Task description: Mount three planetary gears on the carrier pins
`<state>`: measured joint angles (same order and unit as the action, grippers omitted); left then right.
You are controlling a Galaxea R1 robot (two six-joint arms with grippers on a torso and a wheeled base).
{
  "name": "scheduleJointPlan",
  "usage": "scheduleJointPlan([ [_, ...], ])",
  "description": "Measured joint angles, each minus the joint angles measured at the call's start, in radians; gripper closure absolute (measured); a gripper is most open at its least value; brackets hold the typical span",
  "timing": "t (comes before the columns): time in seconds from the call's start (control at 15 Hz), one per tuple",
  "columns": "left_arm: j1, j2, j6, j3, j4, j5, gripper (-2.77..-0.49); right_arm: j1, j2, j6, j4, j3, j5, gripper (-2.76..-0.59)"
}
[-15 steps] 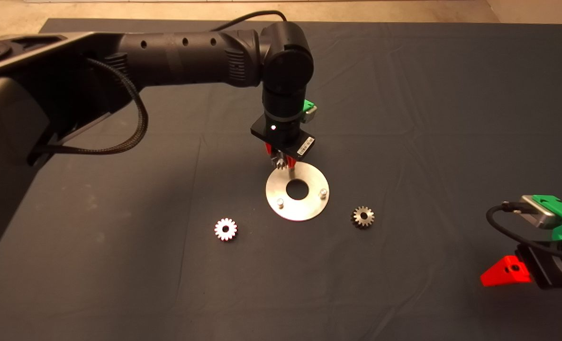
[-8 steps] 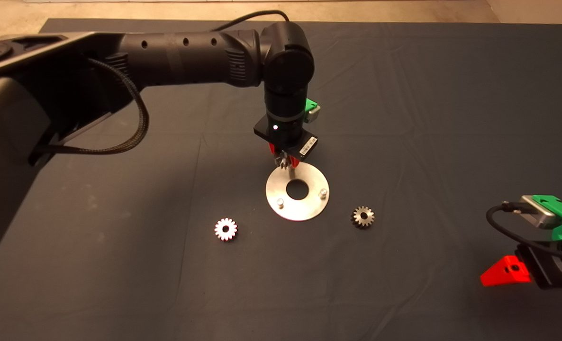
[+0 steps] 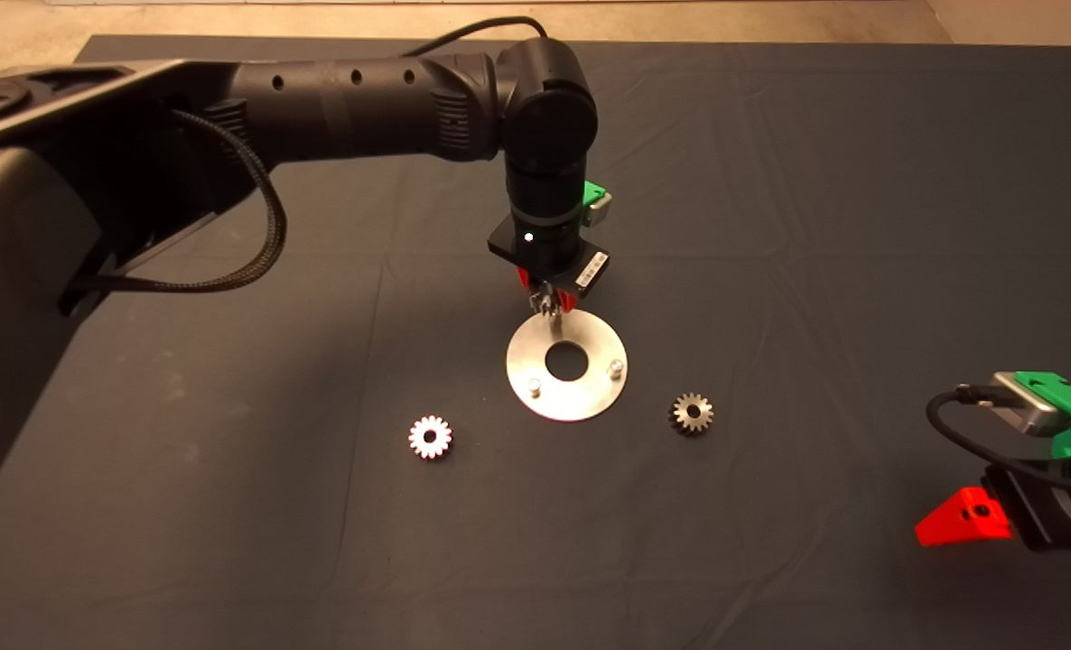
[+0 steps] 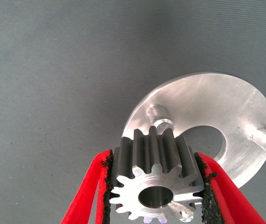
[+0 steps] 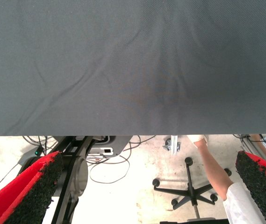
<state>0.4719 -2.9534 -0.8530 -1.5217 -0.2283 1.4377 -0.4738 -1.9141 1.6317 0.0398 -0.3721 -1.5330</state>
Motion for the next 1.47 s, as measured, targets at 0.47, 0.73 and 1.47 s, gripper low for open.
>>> scheduleJointPlan([
  [0.47,0.0,0.0,-0.148,-0.02,0.002,-0.021,-0.96,0.0,0.0,0.0,0.0,0.0,0.0,-2.75],
  [0.73,0.0,0.0,-0.191,-0.02,0.042,-0.021,-0.96,0.0,0.0,0.0,0.0,0.0,0.0,-2.75],
  [1.47,0.0,0.0,-0.235,-0.016,0.105,-0.063,-0.96,0.0,0.0,0.0,0.0,0.0,0.0,-2.75],
])
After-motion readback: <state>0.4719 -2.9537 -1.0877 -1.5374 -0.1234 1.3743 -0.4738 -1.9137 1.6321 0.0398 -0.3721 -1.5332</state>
